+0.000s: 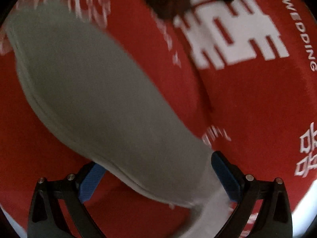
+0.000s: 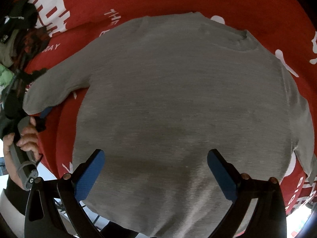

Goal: Fold small clothes
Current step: 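Move the left tool to a sweatshirt sleeve and close on its cuff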

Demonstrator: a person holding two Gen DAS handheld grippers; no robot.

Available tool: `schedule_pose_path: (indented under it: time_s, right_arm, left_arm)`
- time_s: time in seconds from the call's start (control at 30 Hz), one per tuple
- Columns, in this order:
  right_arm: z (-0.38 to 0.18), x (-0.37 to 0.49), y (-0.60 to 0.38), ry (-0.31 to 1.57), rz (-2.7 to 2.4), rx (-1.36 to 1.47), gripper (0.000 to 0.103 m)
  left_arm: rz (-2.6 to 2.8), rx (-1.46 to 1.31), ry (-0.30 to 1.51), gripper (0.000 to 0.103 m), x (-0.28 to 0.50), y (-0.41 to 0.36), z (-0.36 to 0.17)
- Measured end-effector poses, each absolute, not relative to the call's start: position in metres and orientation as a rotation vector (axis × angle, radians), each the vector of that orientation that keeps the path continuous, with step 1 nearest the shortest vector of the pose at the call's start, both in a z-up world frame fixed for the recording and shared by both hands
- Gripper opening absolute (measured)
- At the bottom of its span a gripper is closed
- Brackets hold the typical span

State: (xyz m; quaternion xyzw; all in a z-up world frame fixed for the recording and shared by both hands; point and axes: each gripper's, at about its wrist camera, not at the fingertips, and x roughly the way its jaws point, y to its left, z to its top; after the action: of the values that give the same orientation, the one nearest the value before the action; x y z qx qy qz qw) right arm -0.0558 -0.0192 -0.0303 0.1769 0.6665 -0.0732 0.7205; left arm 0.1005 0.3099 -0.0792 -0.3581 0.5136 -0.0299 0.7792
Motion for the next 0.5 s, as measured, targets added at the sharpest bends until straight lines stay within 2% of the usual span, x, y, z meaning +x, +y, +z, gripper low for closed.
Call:
schedule_pose_path:
  time_s: [0.13, 0.23, 0.27, 0.3, 0.33, 0.4, 0.43, 0.5]
  right_arm:
    - [-0.031, -0.054, -0.012, 1.475, -0.154, 0.384, 0.103]
    - [-0.033, -0.053, -0.009, 1.475, -0.154, 0.380, 0.103]
    - [-0.034, -0.053, -0.007, 1.476, -0.153, 0.380, 0.103]
    - [-0.035, -0.053, -0.005, 1.475, -0.153, 0.379, 0.103]
    - [-0.035, -0.053, -0.004, 1.476, -0.153, 0.377, 0.103]
    - [-0.036, -0.054, -0.001, 1.476, -0.153, 0.377, 0.103]
    - [-0.035, -0.055, 0.000, 1.475, -0.153, 0.377, 0.103]
    - [-0.034, -0.057, 0.001, 1.469, -0.153, 0.379, 0.103]
  left_arm:
    - [0.012, -0.721, 1.065, 0.103, 0.105, 0.348, -0.071]
    - [0.019, -0.700, 1.049, 0.092, 0.111, 0.371, -0.075]
    - [0.033, -0.669, 1.052, 0.082, 0.112, 0.371, -0.076]
    - [0.055, -0.633, 1.059, 0.067, 0.113, 0.370, -0.076]
    - [0.075, -0.601, 1.064, 0.059, 0.113, 0.370, -0.076]
    - [0.046, -0.611, 1.060, 0.014, 0.112, 0.372, -0.078]
    - [0.009, -0.649, 1.059, 0.007, 0.111, 0.374, -0.081]
    - [-0.016, -0.684, 1.042, 0.007, 0.106, 0.378, -0.081]
